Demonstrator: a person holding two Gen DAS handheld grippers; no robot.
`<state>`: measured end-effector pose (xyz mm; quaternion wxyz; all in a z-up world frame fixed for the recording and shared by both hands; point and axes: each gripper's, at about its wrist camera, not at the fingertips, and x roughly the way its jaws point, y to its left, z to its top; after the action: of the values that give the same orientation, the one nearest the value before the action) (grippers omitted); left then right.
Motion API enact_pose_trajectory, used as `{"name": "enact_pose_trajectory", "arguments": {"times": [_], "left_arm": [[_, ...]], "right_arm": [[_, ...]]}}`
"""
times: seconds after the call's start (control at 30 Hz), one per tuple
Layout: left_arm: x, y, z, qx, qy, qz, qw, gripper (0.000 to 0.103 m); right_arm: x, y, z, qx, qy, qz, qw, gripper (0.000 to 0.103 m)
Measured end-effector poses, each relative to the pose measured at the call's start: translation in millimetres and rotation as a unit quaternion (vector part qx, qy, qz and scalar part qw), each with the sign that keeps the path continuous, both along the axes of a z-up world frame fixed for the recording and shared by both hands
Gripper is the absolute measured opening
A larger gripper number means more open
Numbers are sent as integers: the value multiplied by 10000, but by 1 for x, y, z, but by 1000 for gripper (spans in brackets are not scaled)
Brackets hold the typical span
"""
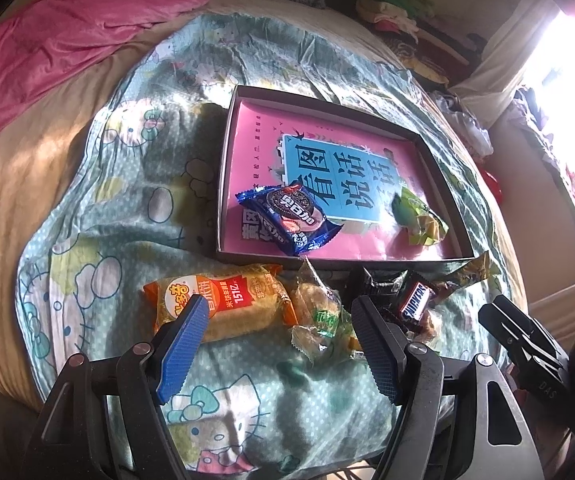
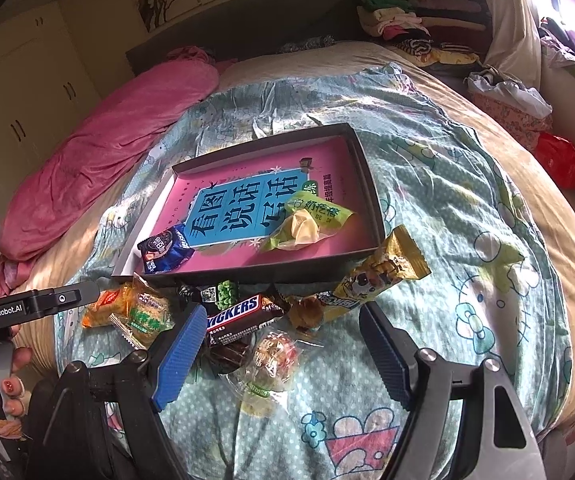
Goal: Organize snacks
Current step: 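Move the right tool to the clear pink-candy bag while the left tool approaches the clear bread bag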
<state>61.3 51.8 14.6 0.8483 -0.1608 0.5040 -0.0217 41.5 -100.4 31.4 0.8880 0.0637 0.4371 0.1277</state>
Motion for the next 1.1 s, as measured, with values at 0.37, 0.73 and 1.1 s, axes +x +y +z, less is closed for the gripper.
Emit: {"name": "enact_pose_trajectory", "arguments": {"times": [0.37, 0.73, 1.1], "left_arm": [[-2, -5, -13, -39, 201, -93, 9997, 75], [1, -16, -35, -300, 536, -236, 9978, 75], [6, -17, -43, -491, 602, -249, 9967, 75]], "right_arm": [[2, 0, -10, -59, 214, -13, 9998, 78], [3, 2, -25, -71, 519, 71, 9986, 78], [6, 6, -47, -72, 930, 145, 9955, 78]]}}
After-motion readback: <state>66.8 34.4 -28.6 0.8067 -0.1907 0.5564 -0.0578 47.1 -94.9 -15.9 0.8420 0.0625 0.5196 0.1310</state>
